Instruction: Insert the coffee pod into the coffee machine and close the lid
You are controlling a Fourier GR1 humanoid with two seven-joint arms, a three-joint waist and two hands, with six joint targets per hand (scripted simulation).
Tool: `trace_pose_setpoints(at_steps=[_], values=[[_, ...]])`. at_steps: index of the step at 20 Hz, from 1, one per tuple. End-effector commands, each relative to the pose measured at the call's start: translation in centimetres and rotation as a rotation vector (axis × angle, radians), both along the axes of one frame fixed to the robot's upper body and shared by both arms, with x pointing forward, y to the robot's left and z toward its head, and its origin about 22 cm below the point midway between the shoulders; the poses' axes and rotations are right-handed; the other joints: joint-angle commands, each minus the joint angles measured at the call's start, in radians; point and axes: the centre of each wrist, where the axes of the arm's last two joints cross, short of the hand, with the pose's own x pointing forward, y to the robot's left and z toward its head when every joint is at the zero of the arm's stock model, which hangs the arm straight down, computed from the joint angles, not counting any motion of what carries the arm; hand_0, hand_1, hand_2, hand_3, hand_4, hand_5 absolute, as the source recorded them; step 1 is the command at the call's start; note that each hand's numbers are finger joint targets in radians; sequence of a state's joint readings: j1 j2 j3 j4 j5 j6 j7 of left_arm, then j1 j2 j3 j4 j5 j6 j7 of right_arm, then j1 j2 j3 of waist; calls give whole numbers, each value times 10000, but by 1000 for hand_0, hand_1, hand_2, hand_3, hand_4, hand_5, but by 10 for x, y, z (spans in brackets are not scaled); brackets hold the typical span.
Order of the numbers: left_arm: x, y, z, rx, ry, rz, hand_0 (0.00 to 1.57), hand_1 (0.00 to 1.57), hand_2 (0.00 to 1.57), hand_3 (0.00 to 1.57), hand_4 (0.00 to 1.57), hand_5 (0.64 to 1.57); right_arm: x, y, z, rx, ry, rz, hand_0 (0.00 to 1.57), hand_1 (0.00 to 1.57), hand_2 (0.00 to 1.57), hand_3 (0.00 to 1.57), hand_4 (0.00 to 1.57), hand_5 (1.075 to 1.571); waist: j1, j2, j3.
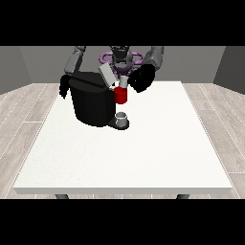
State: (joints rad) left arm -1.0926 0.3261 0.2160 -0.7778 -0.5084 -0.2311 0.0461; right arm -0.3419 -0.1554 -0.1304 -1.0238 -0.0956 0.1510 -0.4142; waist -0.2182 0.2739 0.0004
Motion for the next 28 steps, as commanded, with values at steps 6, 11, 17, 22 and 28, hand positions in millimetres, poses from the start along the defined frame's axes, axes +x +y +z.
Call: trace_pose_setpoints(at_steps=[6,11,17,22,28], values=[[5,10,20,-104,-100,265,1462,1462,1480,1342,619,1571,24,13,26,131,-235,154,0,0,0,0,258,1571,-276,416,-2],[4,21,34,528,-569,96,1487,1487,1514,1437,703,1571,26,12,24,-91,-434,156,0,0,0,0,263,1571,-252,944,-1],[5,14,32,115,-690,432,1485,1485,1480,1368,634,1571,19,4,11,-64,-188,293,0,0,0,0,255,1571,-409,818,1],[5,29,38,537,-873,659,1432,1432,1448,1396,614,1571,32,28,28,91,-77,554,0,0,0,0,326,1571,-619,697,-4],[4,-15,-9,-1296,-732,-675,0,0,0,0,0,1571,21,-9,5,183,109,-296,0,0,0,0,224,1571,290,361,-3]])
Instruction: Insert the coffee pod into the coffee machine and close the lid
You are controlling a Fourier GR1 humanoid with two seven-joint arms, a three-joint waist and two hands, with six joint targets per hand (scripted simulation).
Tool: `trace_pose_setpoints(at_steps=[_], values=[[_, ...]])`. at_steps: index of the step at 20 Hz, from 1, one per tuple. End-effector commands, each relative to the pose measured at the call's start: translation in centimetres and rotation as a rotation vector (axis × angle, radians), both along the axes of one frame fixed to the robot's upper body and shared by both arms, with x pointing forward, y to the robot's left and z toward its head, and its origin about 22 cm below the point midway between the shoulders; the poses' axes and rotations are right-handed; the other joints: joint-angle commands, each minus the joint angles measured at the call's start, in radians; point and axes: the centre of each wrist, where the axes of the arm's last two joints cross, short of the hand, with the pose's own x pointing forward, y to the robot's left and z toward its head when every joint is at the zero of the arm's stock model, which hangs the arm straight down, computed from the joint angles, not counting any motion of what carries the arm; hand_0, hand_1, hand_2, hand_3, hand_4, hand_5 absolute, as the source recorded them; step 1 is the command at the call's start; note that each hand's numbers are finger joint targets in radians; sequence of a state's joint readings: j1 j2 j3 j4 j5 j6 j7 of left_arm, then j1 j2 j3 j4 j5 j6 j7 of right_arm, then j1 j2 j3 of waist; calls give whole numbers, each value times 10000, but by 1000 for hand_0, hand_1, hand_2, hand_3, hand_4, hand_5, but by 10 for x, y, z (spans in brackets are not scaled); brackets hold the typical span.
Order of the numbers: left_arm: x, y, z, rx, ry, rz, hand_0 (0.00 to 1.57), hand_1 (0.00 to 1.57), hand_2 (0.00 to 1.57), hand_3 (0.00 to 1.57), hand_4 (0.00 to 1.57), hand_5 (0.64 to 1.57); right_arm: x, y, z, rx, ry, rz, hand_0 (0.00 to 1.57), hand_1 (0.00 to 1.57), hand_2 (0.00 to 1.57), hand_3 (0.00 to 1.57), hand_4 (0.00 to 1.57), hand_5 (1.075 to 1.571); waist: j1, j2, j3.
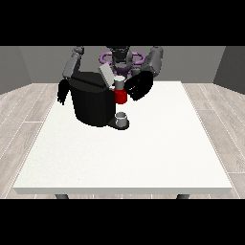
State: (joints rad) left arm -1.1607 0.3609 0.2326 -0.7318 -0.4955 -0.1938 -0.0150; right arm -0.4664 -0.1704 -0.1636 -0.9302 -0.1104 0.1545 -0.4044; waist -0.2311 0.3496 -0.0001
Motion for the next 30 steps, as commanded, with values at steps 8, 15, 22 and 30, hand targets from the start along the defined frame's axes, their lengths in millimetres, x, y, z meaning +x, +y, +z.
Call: trace_pose_setpoints(at_steps=[8,15,22,30], values=[[-43,3,-185,-3278,2168,-1537,0,0,0,0,0,1571,-79,-29,-75,455,1682,-682,0,0,0,0,227,1571,1319,-2777,-12],[-118,33,-298,-5860,4005,-1011,0,0,0,0,233,1571,-122,18,-101,179,2711,50,0,0,0,0,91,1571,1791,-5276,-24],[-205,43,-371,-6329,5687,-37,0,0,0,0,284,1571,-117,59,-69,-242,2254,712,0,0,0,0,204,1571,1945,-7094,-8],[-222,106,-357,-6646,6012,374,0,0,0,0,317,1571,-104,76,0,-1019,666,1117,0,0,0,0,200,1571,1868,-7367,1]])
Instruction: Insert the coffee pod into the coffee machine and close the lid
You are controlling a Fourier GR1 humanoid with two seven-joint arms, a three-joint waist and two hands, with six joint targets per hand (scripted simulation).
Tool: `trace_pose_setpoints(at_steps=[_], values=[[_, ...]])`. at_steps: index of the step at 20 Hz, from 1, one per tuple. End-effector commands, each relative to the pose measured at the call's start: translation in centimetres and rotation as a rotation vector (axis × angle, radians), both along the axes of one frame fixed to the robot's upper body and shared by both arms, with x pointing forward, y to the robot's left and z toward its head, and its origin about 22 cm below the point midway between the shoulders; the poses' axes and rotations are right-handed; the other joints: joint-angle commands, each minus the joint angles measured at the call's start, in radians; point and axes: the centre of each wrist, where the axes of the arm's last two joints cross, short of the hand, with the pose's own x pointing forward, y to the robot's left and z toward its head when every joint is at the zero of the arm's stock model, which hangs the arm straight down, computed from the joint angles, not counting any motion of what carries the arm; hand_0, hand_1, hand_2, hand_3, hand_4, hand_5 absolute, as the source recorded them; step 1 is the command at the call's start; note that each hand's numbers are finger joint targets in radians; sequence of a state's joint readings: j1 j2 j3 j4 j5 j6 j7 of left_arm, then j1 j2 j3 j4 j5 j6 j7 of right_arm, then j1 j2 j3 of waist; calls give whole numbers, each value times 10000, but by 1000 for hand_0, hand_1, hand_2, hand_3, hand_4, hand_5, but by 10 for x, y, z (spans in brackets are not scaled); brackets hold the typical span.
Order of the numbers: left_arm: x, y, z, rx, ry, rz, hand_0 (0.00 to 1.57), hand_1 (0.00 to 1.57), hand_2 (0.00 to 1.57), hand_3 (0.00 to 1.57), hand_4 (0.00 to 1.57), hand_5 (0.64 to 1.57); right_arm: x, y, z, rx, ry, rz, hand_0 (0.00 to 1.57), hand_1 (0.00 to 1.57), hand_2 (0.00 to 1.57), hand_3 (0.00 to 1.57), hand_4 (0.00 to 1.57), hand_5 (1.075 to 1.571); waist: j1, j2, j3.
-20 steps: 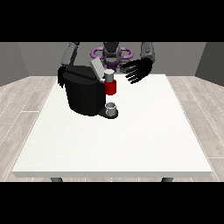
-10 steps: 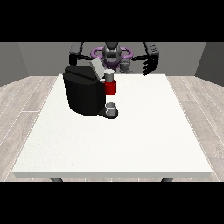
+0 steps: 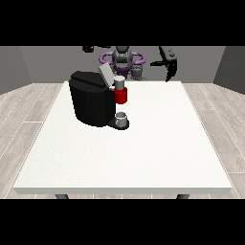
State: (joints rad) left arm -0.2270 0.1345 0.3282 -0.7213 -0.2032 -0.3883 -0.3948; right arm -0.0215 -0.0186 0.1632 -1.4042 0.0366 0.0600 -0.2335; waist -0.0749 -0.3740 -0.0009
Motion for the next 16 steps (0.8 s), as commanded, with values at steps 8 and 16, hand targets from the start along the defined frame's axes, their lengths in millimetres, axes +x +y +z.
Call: trace_pose_setpoints(at_steps=[8,16], values=[[-1,-22,19,-646,-1818,-939,0,0,0,0,129,1571,10,24,45,-556,-1523,-1109,0,0,0,0,352,1571,1283,1924,11],[11,-32,38,-888,-2892,-985,0,0,0,0,192,1571,61,32,96,-1509,-2830,-1448,0,0,0,0,208,1571,1597,3135,9]])
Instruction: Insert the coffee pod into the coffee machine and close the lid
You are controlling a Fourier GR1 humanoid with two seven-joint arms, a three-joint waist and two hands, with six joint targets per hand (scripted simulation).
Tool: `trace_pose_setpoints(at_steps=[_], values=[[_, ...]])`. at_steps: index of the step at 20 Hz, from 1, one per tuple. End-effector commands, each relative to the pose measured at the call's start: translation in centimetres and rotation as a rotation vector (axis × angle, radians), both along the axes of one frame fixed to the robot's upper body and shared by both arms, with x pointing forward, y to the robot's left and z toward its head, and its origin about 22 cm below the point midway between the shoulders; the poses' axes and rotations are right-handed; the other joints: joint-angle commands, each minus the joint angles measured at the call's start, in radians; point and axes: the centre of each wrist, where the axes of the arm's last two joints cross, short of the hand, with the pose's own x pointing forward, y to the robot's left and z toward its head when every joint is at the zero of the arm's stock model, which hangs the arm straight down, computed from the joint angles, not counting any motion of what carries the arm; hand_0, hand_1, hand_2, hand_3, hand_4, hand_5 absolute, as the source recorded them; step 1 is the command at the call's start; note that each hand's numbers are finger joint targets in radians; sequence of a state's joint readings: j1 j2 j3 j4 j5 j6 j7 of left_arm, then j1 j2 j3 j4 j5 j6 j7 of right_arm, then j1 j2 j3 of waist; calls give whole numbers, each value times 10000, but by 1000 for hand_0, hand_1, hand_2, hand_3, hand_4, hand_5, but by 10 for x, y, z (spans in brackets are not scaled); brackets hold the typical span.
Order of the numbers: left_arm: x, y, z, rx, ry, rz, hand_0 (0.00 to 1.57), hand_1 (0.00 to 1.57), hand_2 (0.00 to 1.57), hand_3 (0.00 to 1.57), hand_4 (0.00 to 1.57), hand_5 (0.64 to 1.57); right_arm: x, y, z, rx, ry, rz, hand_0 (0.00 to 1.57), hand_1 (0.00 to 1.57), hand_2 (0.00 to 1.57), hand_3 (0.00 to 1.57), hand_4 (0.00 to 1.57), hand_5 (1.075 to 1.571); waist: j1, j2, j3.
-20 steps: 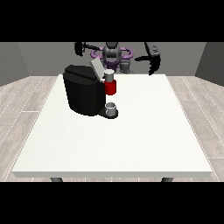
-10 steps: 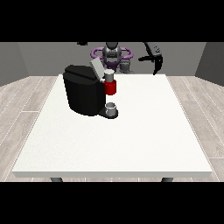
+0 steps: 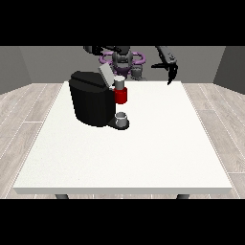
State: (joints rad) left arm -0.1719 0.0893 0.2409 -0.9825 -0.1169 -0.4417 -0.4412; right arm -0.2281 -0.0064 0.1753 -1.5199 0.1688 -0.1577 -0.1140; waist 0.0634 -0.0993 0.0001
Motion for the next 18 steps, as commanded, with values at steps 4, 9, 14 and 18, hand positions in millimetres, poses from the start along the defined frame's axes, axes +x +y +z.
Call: trace_pose_setpoints(at_steps=[4,9,14,18], values=[[-16,-1,4,-38,-844,-205,0,0,0,0,185,1571,25,-6,11,-563,-204,-428,0,0,0,0,344,1571,297,603,0],[8,-11,40,339,-1597,-689,0,0,0,0,284,1571,56,-33,11,-74,-527,-1546,0,0,0,0,395,1571,933,1344,3],[-6,2,34,269,-1256,-253,0,0,0,0,378,1571,66,-50,12,-298,-101,-1458,0,0,0,0,389,1571,559,1339,0],[-8,19,35,25,-1956,-333,0,0,0,0,308,1571,79,-40,14,-73,-493,-1524,0,0,0,0,453,1571,783,1864,-1]])
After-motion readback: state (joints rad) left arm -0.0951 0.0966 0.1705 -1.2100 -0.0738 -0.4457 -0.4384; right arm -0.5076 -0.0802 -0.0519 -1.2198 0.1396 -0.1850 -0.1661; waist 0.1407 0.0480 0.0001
